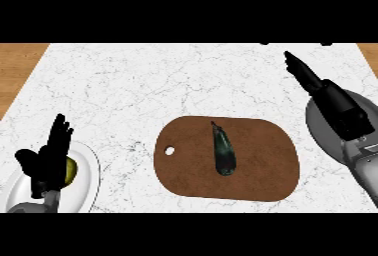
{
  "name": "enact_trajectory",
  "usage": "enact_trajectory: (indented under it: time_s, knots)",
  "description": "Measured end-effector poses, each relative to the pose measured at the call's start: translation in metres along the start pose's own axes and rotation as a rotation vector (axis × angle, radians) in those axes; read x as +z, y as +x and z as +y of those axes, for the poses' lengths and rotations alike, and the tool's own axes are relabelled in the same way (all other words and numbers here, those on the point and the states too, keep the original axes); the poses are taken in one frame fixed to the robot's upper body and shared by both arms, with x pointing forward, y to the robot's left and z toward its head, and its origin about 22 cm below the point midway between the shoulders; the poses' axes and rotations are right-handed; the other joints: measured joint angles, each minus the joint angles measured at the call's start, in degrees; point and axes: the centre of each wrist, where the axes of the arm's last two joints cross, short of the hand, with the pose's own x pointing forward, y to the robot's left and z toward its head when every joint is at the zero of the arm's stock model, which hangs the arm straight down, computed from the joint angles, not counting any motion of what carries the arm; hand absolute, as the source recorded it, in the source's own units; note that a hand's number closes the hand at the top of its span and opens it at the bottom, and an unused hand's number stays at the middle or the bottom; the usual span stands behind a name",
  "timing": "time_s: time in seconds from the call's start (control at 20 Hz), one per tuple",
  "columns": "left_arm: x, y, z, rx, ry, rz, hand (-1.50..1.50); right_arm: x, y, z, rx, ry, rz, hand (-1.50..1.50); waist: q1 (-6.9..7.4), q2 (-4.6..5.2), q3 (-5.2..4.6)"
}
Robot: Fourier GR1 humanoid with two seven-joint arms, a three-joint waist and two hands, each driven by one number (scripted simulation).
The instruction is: Pick the eggplant from the cutting board and place it in the pan
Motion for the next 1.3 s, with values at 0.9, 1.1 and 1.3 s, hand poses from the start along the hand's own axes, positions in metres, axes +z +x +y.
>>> enact_trajectory:
  time_s: [0.9, 1.1, 1.3]
  knots:
    - [0.020, 0.043, -0.086, 0.170, -0.571, 0.060, 0.00, -0.097, 0.016, 0.123, 0.324, 0.366, -0.202, -1.50, 0.14, 0.35, -0.69]
    - [0.021, 0.046, -0.088, 0.171, -0.587, 0.071, 0.00, -0.108, 0.036, 0.139, 0.583, 0.569, -0.100, -1.50, 0.13, -0.08, -0.84]
    - [0.018, 0.049, -0.089, 0.170, -0.585, 0.070, 0.00, -0.114, 0.055, 0.163, 0.886, 0.745, 0.014, -1.50, -0.08, -0.36, -0.92]
